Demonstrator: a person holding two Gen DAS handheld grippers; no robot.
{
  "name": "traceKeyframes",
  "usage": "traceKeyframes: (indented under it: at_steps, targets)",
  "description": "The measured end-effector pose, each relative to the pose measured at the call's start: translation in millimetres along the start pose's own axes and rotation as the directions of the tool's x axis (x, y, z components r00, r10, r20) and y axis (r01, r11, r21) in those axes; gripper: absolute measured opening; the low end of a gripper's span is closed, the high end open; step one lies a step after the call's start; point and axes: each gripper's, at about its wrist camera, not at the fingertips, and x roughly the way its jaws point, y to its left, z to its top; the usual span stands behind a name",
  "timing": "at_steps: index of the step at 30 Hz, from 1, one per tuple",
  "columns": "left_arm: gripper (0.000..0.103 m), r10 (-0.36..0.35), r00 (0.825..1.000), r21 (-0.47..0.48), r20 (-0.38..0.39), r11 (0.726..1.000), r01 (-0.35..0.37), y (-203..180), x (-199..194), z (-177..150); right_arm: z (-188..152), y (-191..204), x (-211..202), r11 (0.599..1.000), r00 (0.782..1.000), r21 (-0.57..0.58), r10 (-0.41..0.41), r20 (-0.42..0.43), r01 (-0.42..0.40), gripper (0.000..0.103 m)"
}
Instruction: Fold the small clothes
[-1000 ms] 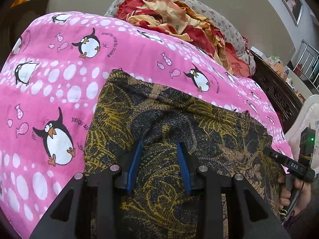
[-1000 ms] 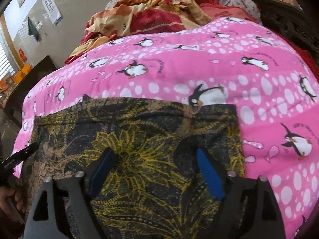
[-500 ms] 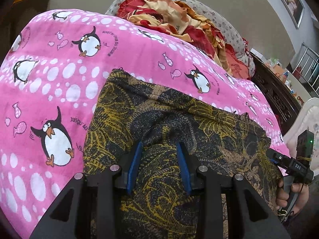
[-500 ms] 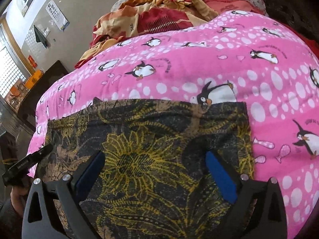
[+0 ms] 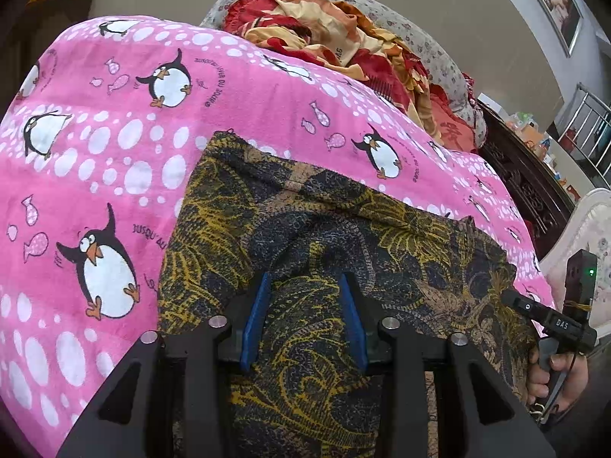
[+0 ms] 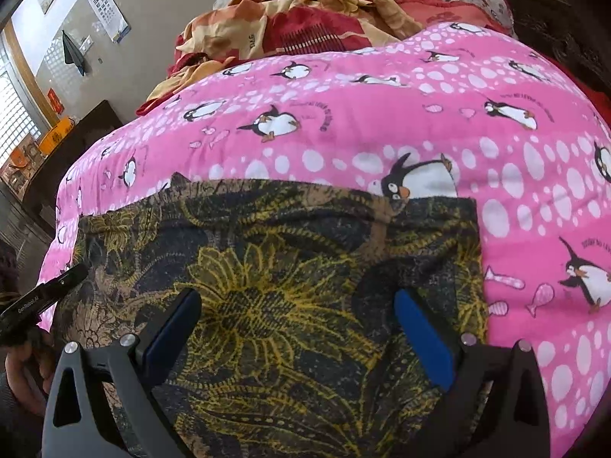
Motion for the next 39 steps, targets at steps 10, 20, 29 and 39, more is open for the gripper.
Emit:
traceKeyframes:
  at_steps: [10, 20, 29, 39]
  targets:
    - [0.052, -0.033, 0.999, 0.071, -0.031, 0.997, 0.035, -21, 6, 1, 0, 0, 0, 1.0, 1.0, -0.001, -0.002, -0.001, 0.002, 0.103]
    - [0.054, 0.002, 0.999, 0.105, -0.035, 0.994, 0.002, -30, 5, 1, 1, -8, -1, 0.998, 0.999, 0.04, 0.047, 0.006, -0.048, 0.103]
    - [0.053, 0.004, 0.999, 0.157, 0.033, 0.988, -0.009, -56, -65, -36, -3, 25, -39, 0.996, 0.995, 0.01, -0.089, 0.051, 0.088, 0.096]
    - [0.053, 0.007, 0.999, 0.187, -0.043, 0.982, 0.001, -60, -46, -75, -72, 113, -7, 0.949, 0.981, -0.275, -0.181, -0.072, 0.155, 0.1]
